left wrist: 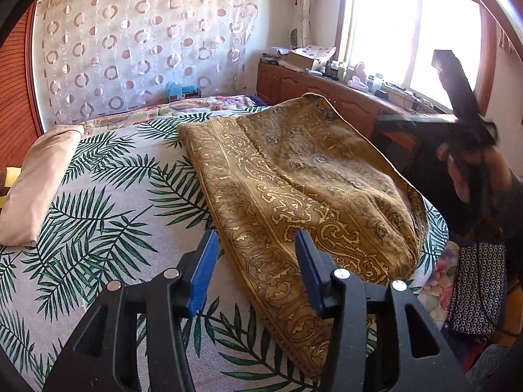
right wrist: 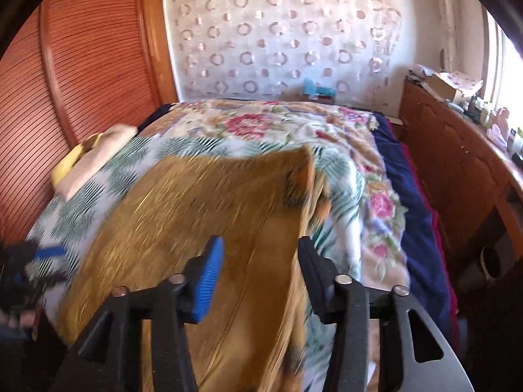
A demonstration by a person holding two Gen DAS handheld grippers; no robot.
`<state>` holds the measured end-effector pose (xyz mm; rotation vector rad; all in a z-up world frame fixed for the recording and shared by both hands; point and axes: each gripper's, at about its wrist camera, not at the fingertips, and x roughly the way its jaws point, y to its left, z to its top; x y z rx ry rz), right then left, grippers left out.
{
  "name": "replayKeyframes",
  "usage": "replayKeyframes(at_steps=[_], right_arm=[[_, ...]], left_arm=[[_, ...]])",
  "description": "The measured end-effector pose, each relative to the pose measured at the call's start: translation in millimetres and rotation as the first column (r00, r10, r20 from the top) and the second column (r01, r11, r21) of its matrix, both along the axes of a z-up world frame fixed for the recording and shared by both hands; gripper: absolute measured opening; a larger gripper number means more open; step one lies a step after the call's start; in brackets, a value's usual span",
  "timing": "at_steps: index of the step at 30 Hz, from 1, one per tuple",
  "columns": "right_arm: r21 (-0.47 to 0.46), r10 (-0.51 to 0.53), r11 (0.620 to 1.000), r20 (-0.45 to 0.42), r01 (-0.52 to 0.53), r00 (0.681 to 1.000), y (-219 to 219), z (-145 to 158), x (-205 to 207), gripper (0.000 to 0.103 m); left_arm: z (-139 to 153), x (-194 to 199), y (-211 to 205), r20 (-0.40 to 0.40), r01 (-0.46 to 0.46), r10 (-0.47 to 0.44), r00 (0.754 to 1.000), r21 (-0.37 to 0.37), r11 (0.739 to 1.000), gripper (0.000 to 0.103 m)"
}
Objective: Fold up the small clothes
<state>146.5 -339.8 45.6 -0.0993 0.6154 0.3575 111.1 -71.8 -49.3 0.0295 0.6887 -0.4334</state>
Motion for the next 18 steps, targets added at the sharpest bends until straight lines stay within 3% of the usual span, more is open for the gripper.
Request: replayKeyframes(at_steps=[6,10,18], right_arm=[[-0.051,-0.056,0.997,-0.031,0.055,0.998,-16,-25,-55,0.051],[-0.02,-0.083,0.996,-0.054,0.083,0.995,-28,-39,-82,0.051],[0.017,-0.096,0.995,-0.088,0.098,0.991,-19,-47,-81,0.051]], left_arm=[[-3,-3,-1,-0.012,0.009,-0.009,1.0,0.009,1.0,0.05],[-6,-5,-3,-0.011,0.008,-0.008,1.0,0.03,1.0,0.05],[-4,-5,-7,-0.027,0.036,-0.035,0.999,0.048,0.998,0.05]])
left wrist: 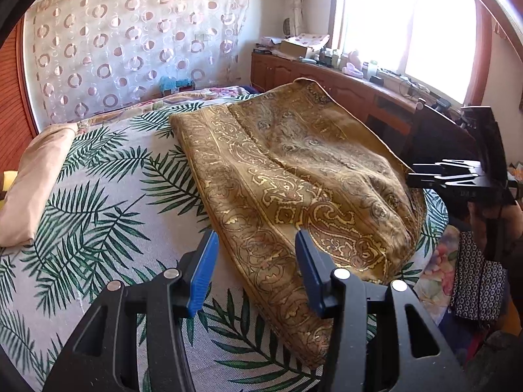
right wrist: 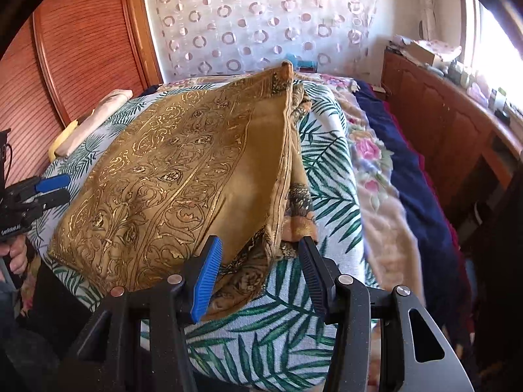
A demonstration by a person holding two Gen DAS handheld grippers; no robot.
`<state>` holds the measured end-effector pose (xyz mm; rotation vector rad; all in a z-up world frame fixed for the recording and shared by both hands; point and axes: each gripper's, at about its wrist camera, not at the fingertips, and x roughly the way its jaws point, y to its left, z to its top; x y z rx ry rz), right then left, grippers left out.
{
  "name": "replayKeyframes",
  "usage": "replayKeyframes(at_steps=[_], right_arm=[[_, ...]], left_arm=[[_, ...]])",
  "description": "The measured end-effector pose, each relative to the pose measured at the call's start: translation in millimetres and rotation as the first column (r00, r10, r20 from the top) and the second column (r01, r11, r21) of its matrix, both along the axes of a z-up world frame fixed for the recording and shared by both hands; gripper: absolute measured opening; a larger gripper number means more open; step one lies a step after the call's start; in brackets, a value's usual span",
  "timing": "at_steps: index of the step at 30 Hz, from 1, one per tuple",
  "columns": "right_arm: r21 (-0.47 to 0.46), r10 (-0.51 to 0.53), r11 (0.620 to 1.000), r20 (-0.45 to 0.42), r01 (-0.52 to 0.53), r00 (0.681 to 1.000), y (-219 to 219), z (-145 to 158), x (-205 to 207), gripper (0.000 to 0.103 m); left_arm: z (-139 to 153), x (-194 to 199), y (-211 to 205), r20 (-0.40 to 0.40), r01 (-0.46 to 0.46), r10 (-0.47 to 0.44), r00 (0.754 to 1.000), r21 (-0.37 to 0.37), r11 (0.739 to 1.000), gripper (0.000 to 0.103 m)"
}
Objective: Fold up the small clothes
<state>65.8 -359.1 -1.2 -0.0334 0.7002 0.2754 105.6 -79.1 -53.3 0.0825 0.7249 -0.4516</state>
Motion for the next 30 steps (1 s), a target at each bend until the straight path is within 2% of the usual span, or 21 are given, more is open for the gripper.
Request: replayKeyframes(at_steps=[1,2,5,10,14,16,21,25,30], right_arm=[[0.006,-0.001,1.0,0.002,0.001,1.0,2,-2,3,0.047],[0.014,0.007,1.0,0.002,-0.007,1.0,2,-3,4,0.029],[0.001,0.015,1.0,0.021,-0.015,1.0,9,-4,5,0.006],[0.016,-0.032,0.999,0.12,0.03,0.992,-4,10,-11,0.005],[0.007,-0.053,0.999,0.083,0.052,0.995,-10,1,-9,0.005],[0.014,-0.047,0.999,0.058,0.046,0.997,-7,-4,-7,0.005],[0.035,-0.042,0.999,0.049,0.041,0.998,-4,-2,-4,0.005],[0.042,-0.055,0.998,0.086,0.052,0.995,-4,9,-7,0.005],[0.024,-0.031,0.999,0.139,0.028,0.99,8,23,-18,0.014]], left_arm=[[1,0,-1,0.001,0.004,-0.004,1.0,0.008,1.0,0.05],[2,0,-1,0.0,0.01,-0.01,1.0,0.019,1.0,0.05],[3,-3,-1,-0.004,0.022,-0.022,1.0,0.041,0.999,0.05],[3,-8,4,-0.023,0.027,-0.026,0.999,0.039,0.999,0.05],[-2,-9,3,-0.052,0.038,-0.036,0.998,0.04,0.998,0.05],[-6,-11,1,-0.082,0.054,-0.052,0.995,0.016,0.998,0.05],[-17,-13,0,-0.125,0.071,-0.07,0.99,-0.001,0.998,0.05],[-19,-17,2,-0.132,0.076,-0.078,0.988,-0.017,0.997,0.049],[-25,-22,3,-0.163,0.093,-0.096,0.982,-0.028,0.995,0.049]])
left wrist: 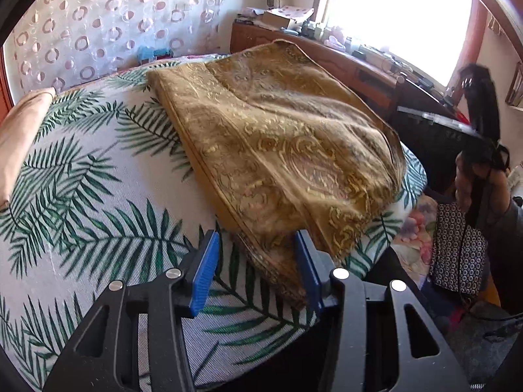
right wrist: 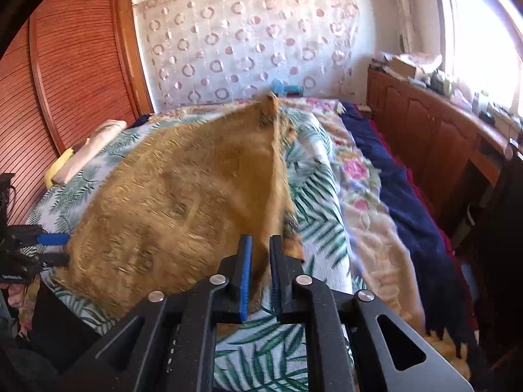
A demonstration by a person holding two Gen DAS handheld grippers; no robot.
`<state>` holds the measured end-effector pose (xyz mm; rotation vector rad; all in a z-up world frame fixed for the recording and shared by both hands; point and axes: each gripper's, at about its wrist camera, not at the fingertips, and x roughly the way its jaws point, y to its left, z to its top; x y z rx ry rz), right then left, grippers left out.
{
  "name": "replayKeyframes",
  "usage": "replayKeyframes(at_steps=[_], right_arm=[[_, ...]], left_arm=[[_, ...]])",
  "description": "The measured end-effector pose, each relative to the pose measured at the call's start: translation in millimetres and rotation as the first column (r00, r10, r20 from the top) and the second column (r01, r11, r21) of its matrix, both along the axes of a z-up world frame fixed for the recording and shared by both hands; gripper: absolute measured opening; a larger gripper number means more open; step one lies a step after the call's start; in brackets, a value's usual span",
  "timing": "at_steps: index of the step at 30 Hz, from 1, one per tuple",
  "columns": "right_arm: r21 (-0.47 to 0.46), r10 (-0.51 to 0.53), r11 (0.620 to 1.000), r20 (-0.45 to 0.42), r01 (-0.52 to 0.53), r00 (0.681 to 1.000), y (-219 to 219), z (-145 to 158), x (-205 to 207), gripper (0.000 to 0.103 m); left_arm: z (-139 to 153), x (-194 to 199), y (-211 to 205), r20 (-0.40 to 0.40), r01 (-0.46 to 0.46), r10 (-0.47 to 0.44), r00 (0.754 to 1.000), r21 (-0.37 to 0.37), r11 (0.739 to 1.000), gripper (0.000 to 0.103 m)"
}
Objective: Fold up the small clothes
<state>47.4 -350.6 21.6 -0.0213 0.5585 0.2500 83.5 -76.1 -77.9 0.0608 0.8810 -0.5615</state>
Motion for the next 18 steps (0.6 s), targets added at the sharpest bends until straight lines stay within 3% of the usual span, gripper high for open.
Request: replayKeyframes(at_steps=[1,4,10,12,18], right_arm=[[-0.009,0.01,1.0,0.008,-0.01,1.0,5,3,-2,0.022],[-0.015,0.044,0.999,0.032,-0.044,0.999,17,5,-8,0.059],[0.017,0.097,0.995,0.032,-0.097,0.995,29,3,-12,0.063],[0.01,0.117,0.993,0.025,-0.117,0.993,33,-1,-12,0.063],[-0.014,0.203,0.979,-0.01,-0.203,0.979,48,-2,-14,0.064]], left_arm=[[0,-3,0,0.005,0.003,-0.003,1.0,0.003,1.0,0.049],[0,-9,0,0.009,0.011,-0.011,1.0,0.006,1.0,0.041],[-2,-16,-5,0.043,0.049,-0.051,0.998,0.043,0.998,0.014],[1,-15,-5,0.049,0.049,-0.051,0.998,0.036,0.998,0.009],[43,-10,2,0.116,0.052,-0.041,0.992,-0.09,0.995,0.007]])
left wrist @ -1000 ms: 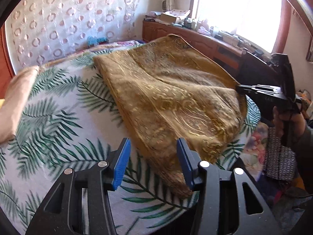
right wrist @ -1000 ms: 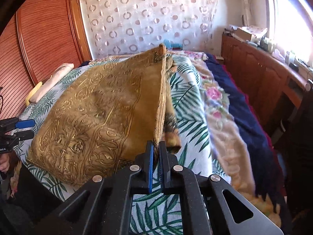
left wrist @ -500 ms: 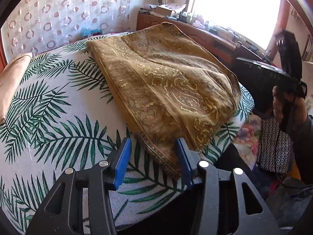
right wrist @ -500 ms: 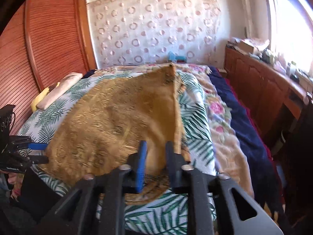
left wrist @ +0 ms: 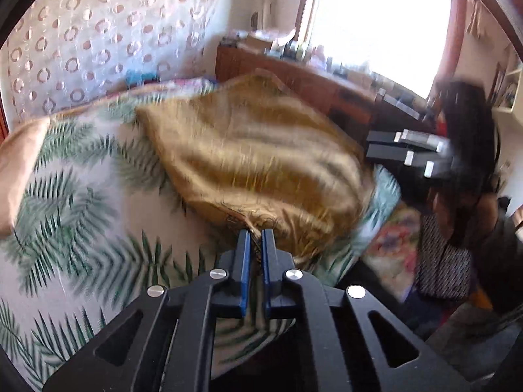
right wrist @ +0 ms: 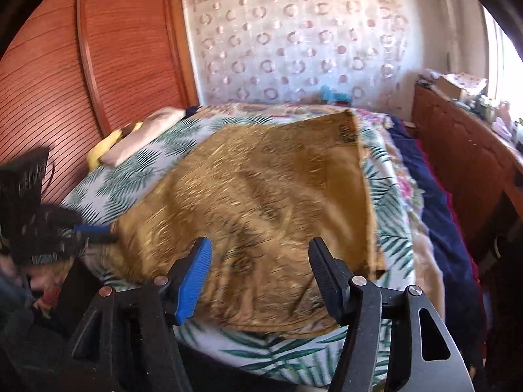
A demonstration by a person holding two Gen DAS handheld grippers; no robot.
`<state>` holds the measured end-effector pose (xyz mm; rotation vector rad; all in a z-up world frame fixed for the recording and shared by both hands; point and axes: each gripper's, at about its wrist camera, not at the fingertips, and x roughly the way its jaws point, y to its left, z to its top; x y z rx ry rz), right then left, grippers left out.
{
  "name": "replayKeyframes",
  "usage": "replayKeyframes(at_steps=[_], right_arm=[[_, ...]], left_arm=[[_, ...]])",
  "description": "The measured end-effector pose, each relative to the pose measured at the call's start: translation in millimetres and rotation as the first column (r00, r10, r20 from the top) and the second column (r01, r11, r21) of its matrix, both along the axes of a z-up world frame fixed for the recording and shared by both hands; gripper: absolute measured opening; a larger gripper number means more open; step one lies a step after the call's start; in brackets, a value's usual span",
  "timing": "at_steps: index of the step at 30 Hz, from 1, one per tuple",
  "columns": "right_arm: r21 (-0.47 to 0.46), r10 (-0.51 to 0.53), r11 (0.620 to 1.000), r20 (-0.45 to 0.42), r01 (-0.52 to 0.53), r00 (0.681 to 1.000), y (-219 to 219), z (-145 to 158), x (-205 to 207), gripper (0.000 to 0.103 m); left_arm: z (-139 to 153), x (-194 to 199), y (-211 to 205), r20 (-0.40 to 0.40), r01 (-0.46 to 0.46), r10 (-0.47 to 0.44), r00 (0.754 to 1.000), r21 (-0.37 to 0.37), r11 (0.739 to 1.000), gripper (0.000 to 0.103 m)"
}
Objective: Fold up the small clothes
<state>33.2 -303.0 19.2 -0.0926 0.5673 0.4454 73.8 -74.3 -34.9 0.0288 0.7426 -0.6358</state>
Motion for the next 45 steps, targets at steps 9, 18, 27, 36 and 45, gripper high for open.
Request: replayKeyframes(at_steps=[9,18,27,36,45], right_arm=[[-0.046,0.125,0.991,0.017,-0.124,0.992,24,5,-7,0.064],[-0.106,0.095,0.989,-0.039,-0.099,0.995,17,-19,26,0.064],[-0.169,0.046,0.984,-0.052,-0.054,0.998,9,-33,40,0.064],[-0.214,-0.022,0.977,-0.056,0.01,0.998,1,-21,62,0.028],[-0.288,0.011,0.957,0.13,0.027,0.991,35,46,99,0.009]], left_arm=[[46,30,-25,0.109,0.035,-0.032,0.993,-0.025,0.999,0.007],[65,45,-31,0.147,0.017,-0.01,0.989,-0.047,0.999,0.006],[67,51,-24,0.143,-0.005,0.015,0.99,-0.075,0.997,0.006],[60,56,-9,0.121,-0.033,0.044,0.992,-0.092,0.995,0.006],[63,66,5,0.142,-0.093,0.101,0.985,-0.062,0.994,0.011]])
